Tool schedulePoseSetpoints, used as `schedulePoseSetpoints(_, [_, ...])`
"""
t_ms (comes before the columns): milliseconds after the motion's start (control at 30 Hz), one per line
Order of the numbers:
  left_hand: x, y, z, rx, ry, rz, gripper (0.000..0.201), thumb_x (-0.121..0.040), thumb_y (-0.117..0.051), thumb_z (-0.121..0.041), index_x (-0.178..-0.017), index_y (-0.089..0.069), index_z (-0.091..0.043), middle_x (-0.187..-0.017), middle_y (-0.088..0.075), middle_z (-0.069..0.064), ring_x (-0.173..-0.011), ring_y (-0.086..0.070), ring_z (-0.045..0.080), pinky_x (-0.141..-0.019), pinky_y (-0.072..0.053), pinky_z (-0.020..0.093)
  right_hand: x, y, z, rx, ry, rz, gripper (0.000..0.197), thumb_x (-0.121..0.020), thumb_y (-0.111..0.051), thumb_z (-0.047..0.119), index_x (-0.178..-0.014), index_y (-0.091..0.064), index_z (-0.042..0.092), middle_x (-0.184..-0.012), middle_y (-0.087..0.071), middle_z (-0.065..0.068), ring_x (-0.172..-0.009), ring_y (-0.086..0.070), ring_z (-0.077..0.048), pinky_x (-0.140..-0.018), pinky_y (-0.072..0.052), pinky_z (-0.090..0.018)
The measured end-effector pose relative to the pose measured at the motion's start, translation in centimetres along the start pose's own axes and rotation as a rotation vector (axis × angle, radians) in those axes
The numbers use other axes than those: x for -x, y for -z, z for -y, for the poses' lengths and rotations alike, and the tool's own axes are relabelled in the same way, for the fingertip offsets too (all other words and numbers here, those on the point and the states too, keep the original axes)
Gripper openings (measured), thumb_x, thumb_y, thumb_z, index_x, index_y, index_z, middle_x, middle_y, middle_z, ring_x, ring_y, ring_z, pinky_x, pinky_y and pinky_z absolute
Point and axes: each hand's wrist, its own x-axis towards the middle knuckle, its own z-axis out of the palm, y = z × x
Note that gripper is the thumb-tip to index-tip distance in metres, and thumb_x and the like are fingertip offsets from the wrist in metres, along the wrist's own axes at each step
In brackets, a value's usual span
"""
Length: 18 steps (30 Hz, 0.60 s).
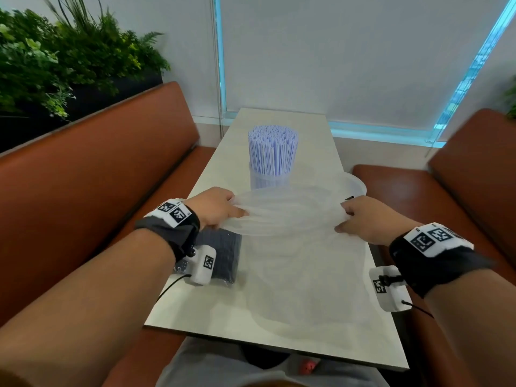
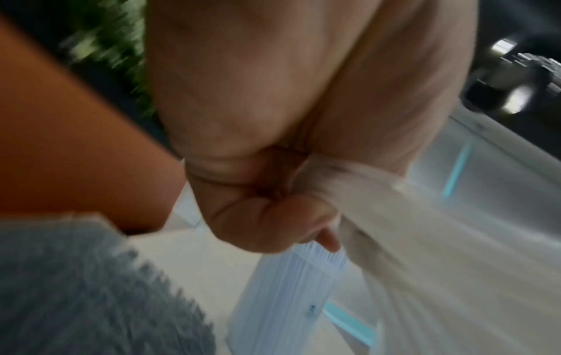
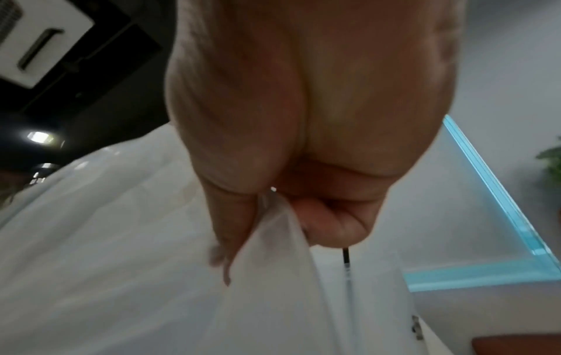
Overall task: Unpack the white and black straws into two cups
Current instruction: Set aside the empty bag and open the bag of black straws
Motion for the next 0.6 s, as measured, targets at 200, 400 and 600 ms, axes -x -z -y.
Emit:
schedulePoseSetpoints(200, [0.1, 0.3, -1.4, 0.438, -0.057, 0.231, 0.017, -0.086, -0.076, -0.028, -0.098, -0.070, -0.019, -0.083, -0.069, 0.006, -0.056, -0.056, 0.014, -0.047, -0.042, 0.025, -0.4, -0.9, -1.2, 0.232, -0.111, 0.086, 0.007, -0.088, -0.065, 0.010, -0.094, -0.067, 0.010, -0.101, -0.070, -0.009, -0.086, -0.061, -0.019, -0.072, -0.048, -0.021])
schedulePoseSetpoints(400, [-0.2, 1.0, 0.1, 0.467, -0.042, 0.186, 0.016, -0.088, -0.073, -0.012, -0.098, -0.068, -0.023, -0.086, -0.071, 0.007, -0.058, -0.058, 0.016, -0.047, -0.045, 0.025, 0.4, -0.5, -1.0, -0.458, 0.011, -0.073, 0.009, -0.084, -0.080, 0.027, -0.091, -0.077, 0.032, -0.082, -0.077, 0.012, -0.075, -0.071, -0.001, -0.058, -0.048, -0.007])
schedulePoseSetpoints(600, [-0.6, -0.6, 0.2, 0.306, -0.283, -0.123, 0.013, -0.087, -0.075, -0.021, -0.083, -0.064, -0.027, -0.073, -0.062, -0.005, -0.055, -0.059, 0.009, -0.050, -0.046, 0.023, -0.1, -1.1, -2.0, -0.413, -0.151, -0.076, 0.022, -0.089, -0.076, 0.026, -0.107, -0.071, 0.014, -0.093, -0.075, -0.001, -0.081, -0.072, -0.017, -0.072, -0.058, -0.029])
